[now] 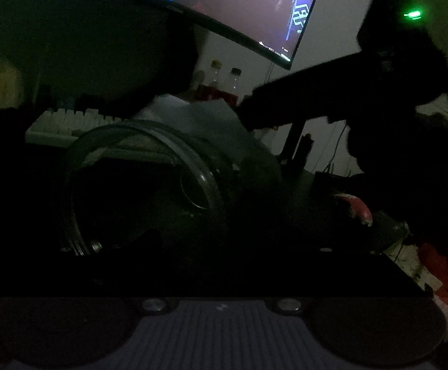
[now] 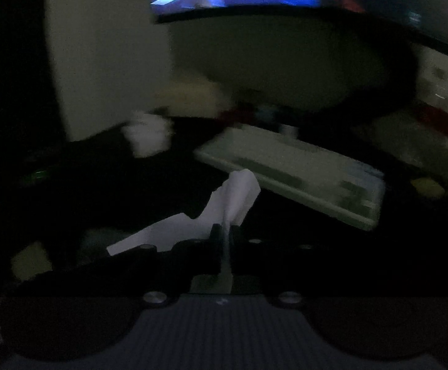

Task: Clean container
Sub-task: 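Hold the jar with the left tool while the right tool pushes the towel into its mouth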

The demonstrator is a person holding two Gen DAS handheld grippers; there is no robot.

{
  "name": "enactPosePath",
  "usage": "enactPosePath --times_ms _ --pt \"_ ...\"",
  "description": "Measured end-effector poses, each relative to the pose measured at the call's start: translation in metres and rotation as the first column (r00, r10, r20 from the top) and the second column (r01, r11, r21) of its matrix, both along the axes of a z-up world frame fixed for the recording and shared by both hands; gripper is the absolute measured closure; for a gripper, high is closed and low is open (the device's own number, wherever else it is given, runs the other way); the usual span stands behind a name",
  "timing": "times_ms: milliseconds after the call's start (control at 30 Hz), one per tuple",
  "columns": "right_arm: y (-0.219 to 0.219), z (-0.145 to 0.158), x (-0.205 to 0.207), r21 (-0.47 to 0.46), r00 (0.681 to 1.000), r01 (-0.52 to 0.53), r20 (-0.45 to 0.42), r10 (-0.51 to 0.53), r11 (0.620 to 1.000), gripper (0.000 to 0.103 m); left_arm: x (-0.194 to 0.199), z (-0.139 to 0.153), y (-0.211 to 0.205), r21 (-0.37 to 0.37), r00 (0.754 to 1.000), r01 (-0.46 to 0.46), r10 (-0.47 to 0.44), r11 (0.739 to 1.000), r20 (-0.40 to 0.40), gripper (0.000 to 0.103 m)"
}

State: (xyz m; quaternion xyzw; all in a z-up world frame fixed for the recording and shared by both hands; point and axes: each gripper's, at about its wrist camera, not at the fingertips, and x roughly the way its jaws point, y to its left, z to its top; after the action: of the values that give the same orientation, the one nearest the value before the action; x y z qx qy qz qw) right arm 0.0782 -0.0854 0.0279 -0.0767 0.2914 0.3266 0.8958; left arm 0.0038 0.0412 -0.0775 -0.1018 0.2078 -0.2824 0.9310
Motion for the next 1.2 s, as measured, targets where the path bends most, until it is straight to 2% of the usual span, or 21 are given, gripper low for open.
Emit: enactPosePath --times_ms 33,133,300,400,500,600,867,967,1133,1200 --pt "0.005 0.001 -0.007 0.012 0.999 -0.046 -0.001 0.046 0.999 0.095 -0.001 0.0 -0.002 0.001 1.0 -0.001 0.001 1.0 -0.002 0.019" --pt "0.01 0.006 -0.013 -0.016 0.996 -0.088 -0.019 0.088 0.996 0.095 0.0 0.008 -0.016 0.015 1.0 -0.006 0.007 1.0 -0.006 0.019" --pt "-0.022 0.009 0.029 -0.048 0.98 0.06 -0.189 -0.068 0.997 0.094 -0.001 0.011 -0.019 0.03 1.0 -0.004 0.004 1.0 -0.012 0.019" --pt "-0.019 0.014 0.035 -0.086 0.97 0.061 -0.231 -0.079 0.994 0.094 -0.002 0.011 -0.02 0.037 1.0 -0.003 0.004 0.999 -0.011 0.019" --pt "0.0 0.019 0.022 -0.12 0.977 -0.031 -0.214 0.005 0.992 0.094 -0.004 0.01 -0.022 0.051 1.0 -0.007 0.007 0.999 -0.002 0.019" --pt "0.016 0.019 0.008 -0.195 0.987 -0.097 -0.147 0.068 0.976 0.094 -0.005 0.01 -0.026 0.063 1.0 -0.015 0.014 0.998 0.004 0.019" --pt "0.003 0.013 0.029 -0.273 0.991 0.041 -0.114 -0.074 0.961 0.094 -0.005 0.012 -0.024 0.057 1.0 -0.019 0.019 0.998 -0.004 0.019" --pt "0.012 0.017 0.02 -0.28 0.993 0.008 -0.114 -0.041 0.96 0.095 -0.003 0.012 -0.024 0.06 1.0 -0.02 0.02 0.998 -0.007 0.019" --pt "0.026 0.024 0.007 -0.195 0.982 -0.112 -0.173 0.079 0.974 0.095 0.0 0.012 -0.024 0.066 1.0 -0.03 0.031 0.997 -0.007 0.018" --pt "0.025 0.023 0.011 -0.217 0.986 -0.087 -0.16 0.052 0.972 0.095 0.0 0.013 -0.023 0.072 0.998 -0.067 0.068 0.995 -0.003 0.019"
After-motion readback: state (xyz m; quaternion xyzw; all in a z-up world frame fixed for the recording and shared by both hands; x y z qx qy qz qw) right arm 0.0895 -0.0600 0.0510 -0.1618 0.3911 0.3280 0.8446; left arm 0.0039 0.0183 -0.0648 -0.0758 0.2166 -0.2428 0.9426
